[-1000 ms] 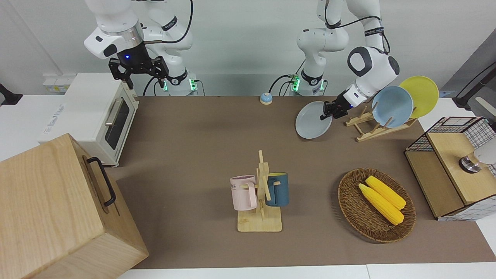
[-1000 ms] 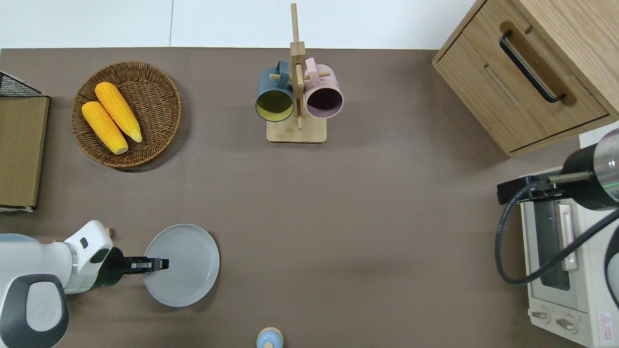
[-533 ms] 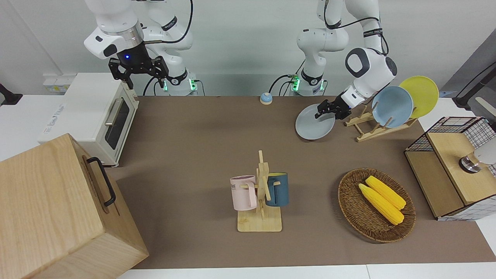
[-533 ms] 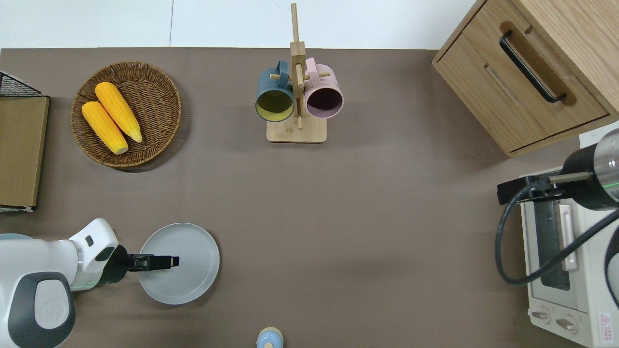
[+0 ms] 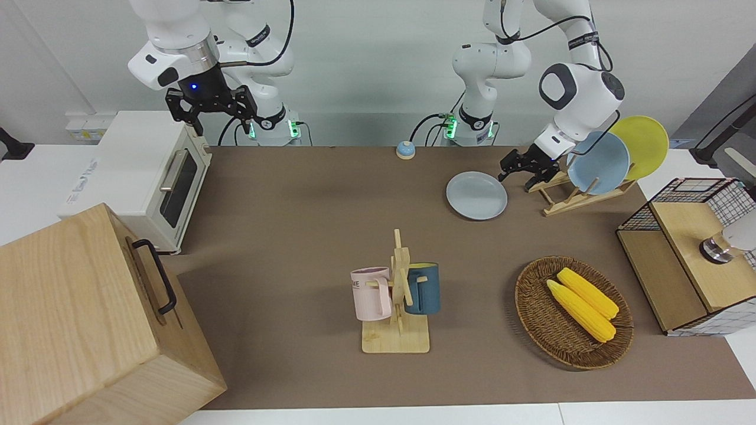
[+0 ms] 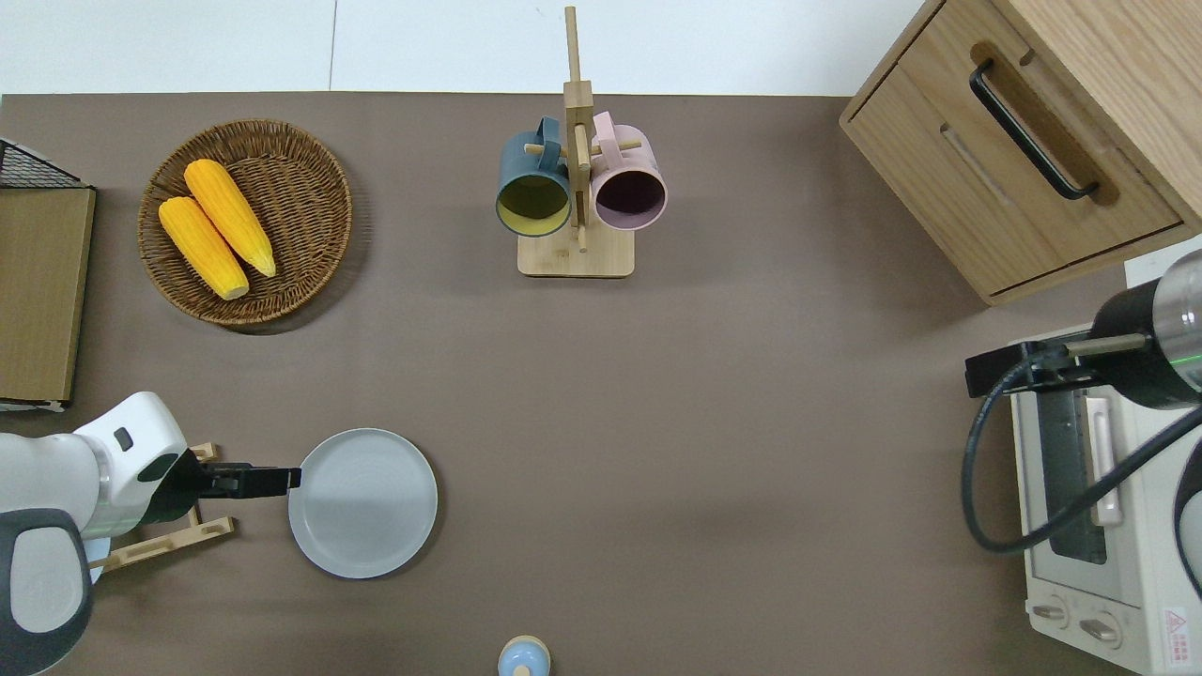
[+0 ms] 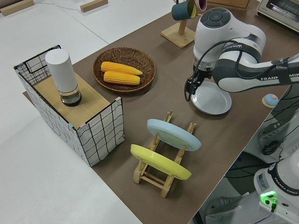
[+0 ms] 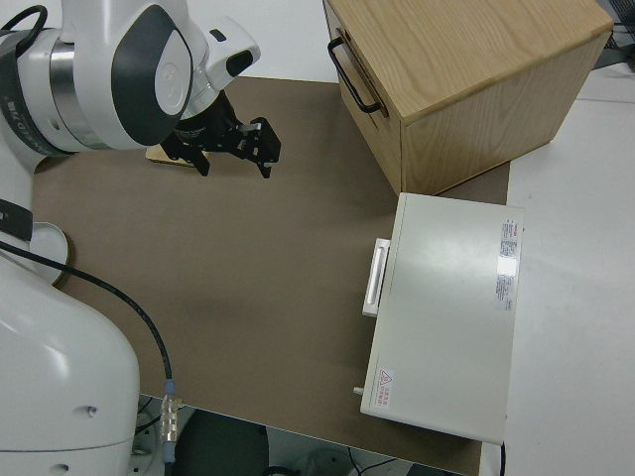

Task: Pick gray plate from low plate rack and place it on table with left arm
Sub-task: 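Open the left gripper and withdraw it from the plate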

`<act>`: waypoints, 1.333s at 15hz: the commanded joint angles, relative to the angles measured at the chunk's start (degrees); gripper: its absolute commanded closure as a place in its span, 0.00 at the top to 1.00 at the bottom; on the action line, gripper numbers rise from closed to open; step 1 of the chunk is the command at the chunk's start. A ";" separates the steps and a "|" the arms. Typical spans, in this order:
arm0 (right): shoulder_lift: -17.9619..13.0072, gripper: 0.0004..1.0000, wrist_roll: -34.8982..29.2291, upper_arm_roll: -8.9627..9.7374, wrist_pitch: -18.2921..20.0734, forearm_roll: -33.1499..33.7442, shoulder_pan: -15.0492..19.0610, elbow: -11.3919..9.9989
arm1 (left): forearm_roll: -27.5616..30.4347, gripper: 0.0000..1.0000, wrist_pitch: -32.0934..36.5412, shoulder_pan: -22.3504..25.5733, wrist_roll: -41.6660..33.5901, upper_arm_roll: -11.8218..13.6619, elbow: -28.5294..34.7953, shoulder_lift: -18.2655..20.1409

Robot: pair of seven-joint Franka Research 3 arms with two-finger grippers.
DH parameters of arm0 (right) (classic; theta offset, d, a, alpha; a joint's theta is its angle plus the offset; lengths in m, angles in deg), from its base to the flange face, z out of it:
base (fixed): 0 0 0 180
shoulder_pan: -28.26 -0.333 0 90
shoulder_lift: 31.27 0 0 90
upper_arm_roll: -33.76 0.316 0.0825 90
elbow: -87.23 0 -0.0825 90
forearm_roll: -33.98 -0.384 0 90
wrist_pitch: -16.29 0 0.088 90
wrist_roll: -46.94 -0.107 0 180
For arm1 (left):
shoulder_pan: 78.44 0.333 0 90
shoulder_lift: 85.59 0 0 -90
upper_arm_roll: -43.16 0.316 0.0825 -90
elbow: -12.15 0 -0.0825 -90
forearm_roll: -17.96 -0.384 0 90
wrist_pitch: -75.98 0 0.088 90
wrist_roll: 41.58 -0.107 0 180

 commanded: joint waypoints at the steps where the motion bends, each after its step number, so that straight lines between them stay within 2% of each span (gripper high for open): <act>1: -0.14 0.99 -0.01 0.29 0.83 -0.34 0.41 0.35 | -7.39 0.99 10.38 -0.01 9.08 0.32 -9.60 -0.09; 2: -0.14 0.99 -0.01 0.38 0.83 -0.34 0.41 0.35 | -10.03 0.99 13.03 -0.01 11.21 0.58 -13.21 -0.09; 5: -0.14 0.99 -0.01 0.29 0.83 -0.34 0.41 0.35 | -12.68 0.99 19.80 -0.01 15.34 0.58 -22.34 -0.27; 7: -0.14 0.99 0.08 0.38 0.83 -0.34 0.41 0.35 | -12.86 0.99 26.30 0.08 16.24 1.02 -28.86 -0.53; 9: -0.14 0.99 0.08 0.29 0.83 -0.34 0.41 0.35 | -12.95 0.99 29.22 -0.27 15.80 1.37 -33.09 -0.53; 10: -0.14 0.99 -0.01 0.29 0.83 -0.34 0.41 0.35 | -13.30 0.99 31.15 -0.27 15.97 1.20 -34.06 -0.53; 12: -0.14 0.99 -0.01 0.38 0.83 -0.34 0.41 0.35 | -17.50 0.99 32.74 -1.15 15.80 0.23 -34.34 -0.01; 14: -0.14 0.99 0.08 0.38 0.83 -0.34 0.41 0.35 | -21.81 0.99 32.32 -1.33 15.71 -2.66 -34.25 -0.09; 16: -0.14 0.99 0.08 0.29 0.83 -0.34 0.41 0.35 | -21.31 0.99 28.73 -1.42 16.06 -3.81 -33.11 -0.35; 18: -0.14 0.99 0.08 0.29 0.83 -0.34 0.41 0.35 | -20.78 0.99 25.11 -1.85 16.41 -3.90 -32.05 -0.79; 20: -0.14 0.99 0.08 0.38 0.83 -0.34 0.41 0.35 | -20.69 1.00 25.98 -1.77 16.67 -3.90 -32.31 -0.62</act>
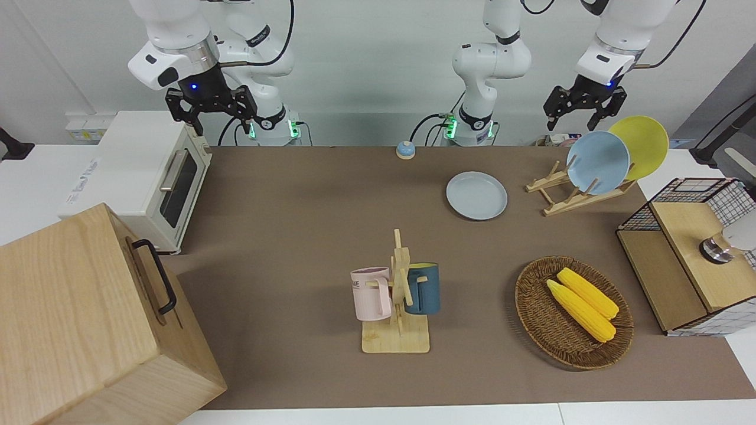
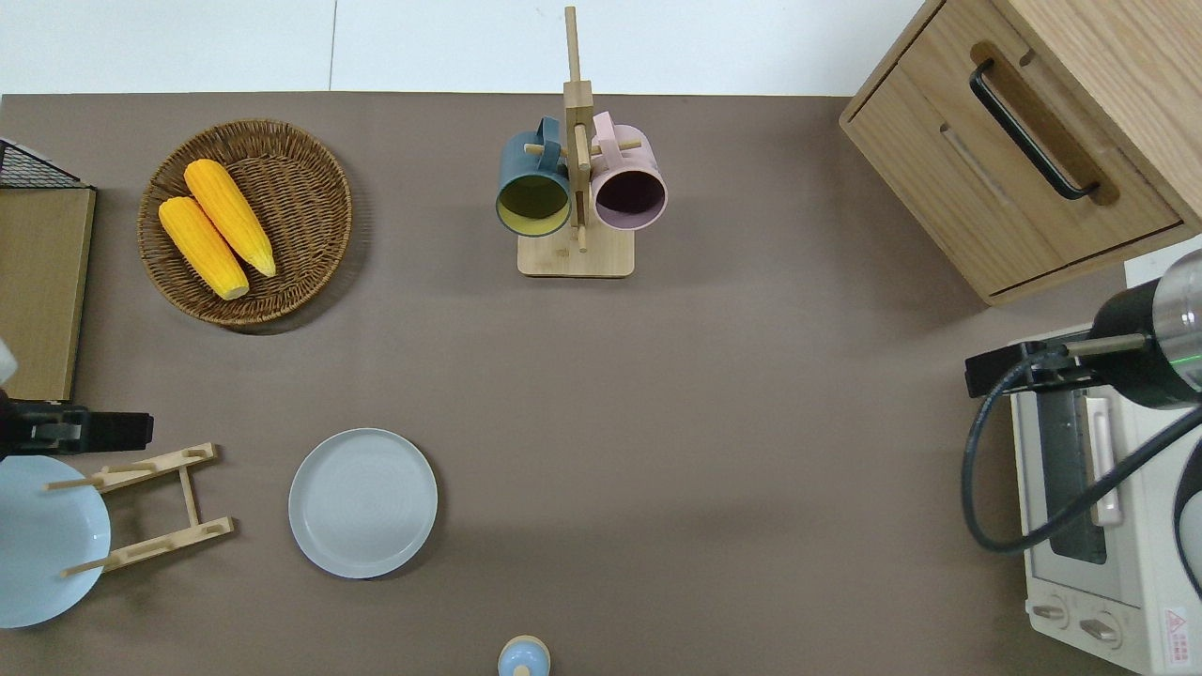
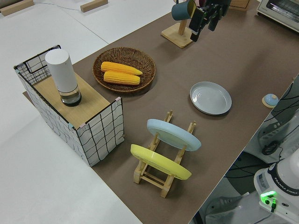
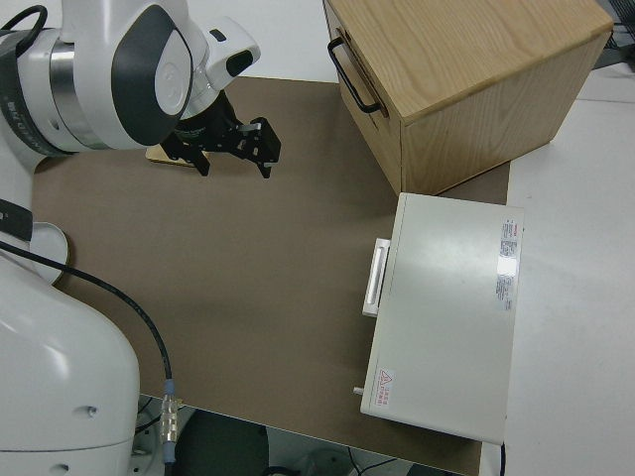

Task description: Pick gray plate from low plate rack and place it on table with left arm

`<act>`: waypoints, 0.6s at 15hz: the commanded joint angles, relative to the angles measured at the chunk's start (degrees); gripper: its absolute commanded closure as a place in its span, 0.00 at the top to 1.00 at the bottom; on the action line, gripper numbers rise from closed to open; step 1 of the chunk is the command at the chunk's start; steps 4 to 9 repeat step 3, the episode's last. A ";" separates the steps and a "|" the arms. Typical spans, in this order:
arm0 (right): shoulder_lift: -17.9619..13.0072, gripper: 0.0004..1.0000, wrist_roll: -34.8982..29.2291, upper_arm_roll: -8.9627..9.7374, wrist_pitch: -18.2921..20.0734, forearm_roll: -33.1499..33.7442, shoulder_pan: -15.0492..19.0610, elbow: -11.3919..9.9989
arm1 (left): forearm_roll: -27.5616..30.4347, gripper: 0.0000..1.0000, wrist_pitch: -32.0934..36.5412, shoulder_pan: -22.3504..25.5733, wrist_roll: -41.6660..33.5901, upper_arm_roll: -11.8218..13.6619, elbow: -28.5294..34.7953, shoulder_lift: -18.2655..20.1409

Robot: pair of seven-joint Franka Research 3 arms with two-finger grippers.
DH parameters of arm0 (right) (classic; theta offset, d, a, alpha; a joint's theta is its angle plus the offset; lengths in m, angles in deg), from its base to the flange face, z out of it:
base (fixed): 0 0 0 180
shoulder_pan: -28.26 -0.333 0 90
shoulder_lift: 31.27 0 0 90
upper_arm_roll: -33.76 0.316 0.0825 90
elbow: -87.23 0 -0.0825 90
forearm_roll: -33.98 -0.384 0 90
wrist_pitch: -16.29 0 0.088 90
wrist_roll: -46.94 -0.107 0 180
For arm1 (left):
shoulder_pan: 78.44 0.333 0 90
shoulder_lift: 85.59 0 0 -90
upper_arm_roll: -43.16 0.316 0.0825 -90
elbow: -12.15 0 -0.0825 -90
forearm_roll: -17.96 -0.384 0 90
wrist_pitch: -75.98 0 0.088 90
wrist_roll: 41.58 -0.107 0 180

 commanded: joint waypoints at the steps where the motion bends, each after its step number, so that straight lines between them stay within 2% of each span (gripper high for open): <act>1: -0.14 0.99 -0.01 0.38 0.83 -0.34 0.41 0.35 | -0.71 1.00 -0.26 -0.83 1.25 0.42 0.27 0.56; 9: -0.14 0.99 -0.01 0.38 0.83 -0.34 0.41 0.35 | -0.71 1.00 -0.08 -0.83 1.25 0.51 0.27 0.65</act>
